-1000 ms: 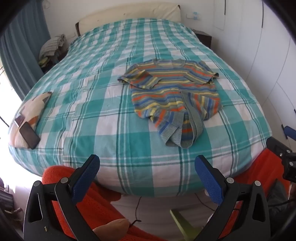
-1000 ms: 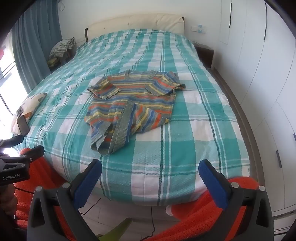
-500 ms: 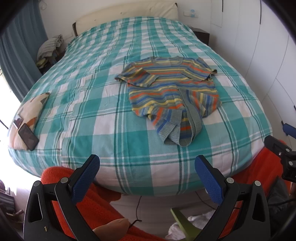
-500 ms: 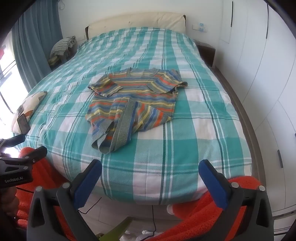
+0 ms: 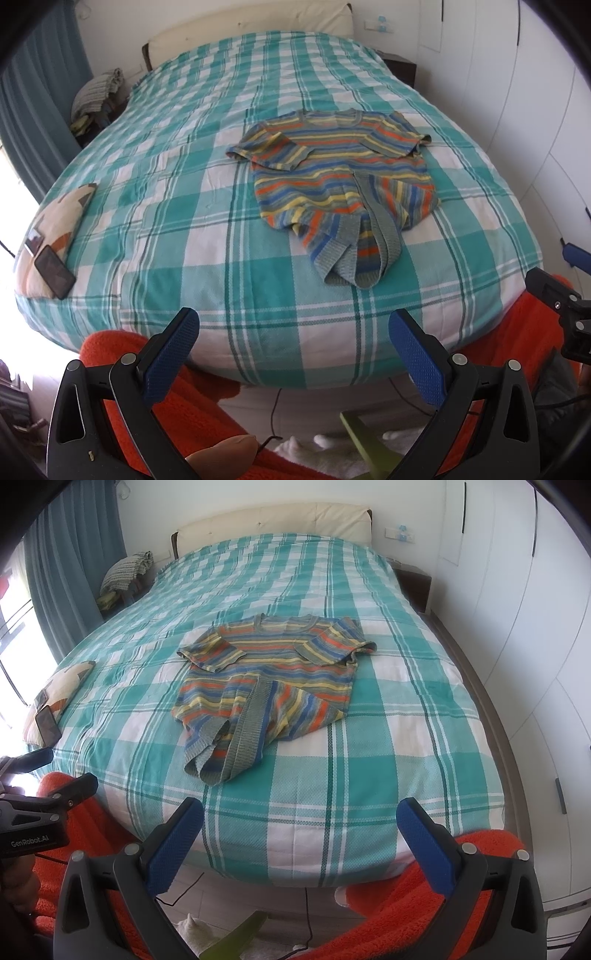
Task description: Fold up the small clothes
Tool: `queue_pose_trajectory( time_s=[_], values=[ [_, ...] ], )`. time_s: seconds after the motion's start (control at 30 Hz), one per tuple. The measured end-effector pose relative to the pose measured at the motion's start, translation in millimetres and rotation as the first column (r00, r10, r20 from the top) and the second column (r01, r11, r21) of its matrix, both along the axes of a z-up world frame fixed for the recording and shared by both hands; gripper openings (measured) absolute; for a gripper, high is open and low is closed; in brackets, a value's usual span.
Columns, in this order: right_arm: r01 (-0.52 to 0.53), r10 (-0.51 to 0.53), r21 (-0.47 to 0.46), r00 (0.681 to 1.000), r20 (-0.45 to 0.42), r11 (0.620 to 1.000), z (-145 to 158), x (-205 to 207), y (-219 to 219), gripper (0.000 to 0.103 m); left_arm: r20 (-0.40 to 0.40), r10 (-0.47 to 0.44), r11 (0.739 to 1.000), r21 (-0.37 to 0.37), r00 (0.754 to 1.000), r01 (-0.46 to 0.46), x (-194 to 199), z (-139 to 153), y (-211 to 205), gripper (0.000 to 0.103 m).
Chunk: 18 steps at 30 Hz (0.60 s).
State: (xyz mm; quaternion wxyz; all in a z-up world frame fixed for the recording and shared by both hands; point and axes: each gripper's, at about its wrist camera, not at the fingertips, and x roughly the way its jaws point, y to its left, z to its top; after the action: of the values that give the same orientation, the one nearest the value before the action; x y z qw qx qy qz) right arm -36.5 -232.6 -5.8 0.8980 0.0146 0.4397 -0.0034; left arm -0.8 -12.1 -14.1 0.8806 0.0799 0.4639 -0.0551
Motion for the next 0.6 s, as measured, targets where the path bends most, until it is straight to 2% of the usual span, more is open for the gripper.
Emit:
queue_pose_trajectory(
  time_s=[0.6],
  values=[
    [-0.002,0.002,0.001,1.000,-0.003,1.000,-3.1,-2.0,4.8,0.103,-0.001,-0.007,1.000,0.002,1.000,0.007,-4.9,-1.0,-1.8,0.103]
  ],
)
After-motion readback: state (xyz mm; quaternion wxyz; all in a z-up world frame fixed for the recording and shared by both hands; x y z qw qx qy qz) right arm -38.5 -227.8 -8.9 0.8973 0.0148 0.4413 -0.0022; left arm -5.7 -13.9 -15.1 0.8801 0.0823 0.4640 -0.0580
